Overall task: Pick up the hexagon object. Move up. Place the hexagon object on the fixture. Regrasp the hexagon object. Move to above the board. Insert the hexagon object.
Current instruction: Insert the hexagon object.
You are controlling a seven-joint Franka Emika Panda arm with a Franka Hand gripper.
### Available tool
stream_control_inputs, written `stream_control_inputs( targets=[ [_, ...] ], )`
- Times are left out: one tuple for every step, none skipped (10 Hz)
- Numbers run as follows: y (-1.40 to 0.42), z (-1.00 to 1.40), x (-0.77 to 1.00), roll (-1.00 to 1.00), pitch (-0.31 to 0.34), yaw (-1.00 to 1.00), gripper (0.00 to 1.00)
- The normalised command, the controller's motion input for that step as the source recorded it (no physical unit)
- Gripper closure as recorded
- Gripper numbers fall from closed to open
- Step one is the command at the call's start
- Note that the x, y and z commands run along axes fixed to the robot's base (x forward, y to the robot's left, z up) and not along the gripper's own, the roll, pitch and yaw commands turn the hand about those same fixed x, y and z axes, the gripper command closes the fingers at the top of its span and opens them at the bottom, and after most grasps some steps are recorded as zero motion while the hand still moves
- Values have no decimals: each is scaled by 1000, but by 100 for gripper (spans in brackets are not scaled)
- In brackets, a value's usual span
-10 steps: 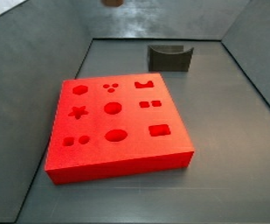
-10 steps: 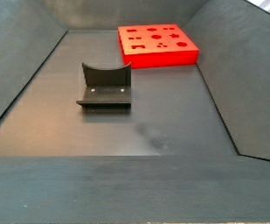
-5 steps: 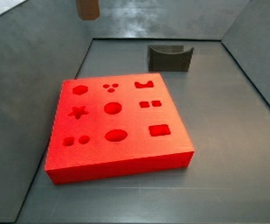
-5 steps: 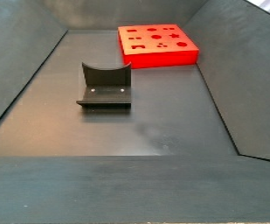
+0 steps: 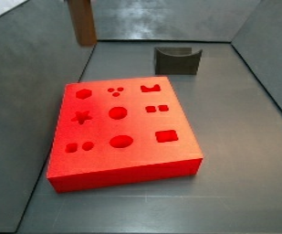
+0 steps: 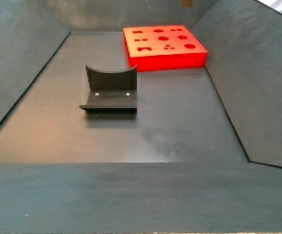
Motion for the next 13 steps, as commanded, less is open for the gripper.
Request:
stream_control_inputs(
  targets=[
    [-20, -929, -17, 0, -140, -134, 100],
    [0, -954, -83, 0, -156, -114, 100],
    [29, -1000, -29, 0, -90, 0, 100],
    [0, -1000, -226, 20, 0, -74, 100],
    [143, -831, -240, 0, 19, -491, 100],
    [106, -697, -363, -27, -7, -771, 100],
    [40, -717, -411, -20, -51, -817, 100],
    [0, -691, -283, -66, -86, -860, 100],
    [0, -626, -103, -94, -60, -934, 100],
    [0, -363, 0, -157, -76, -726, 100],
    [0, -17, 6, 0, 0, 0, 100],
    [17, -371, 0, 0, 0, 0, 100],
    [77, -463, 63, 10, 0, 0, 100]
  ],
)
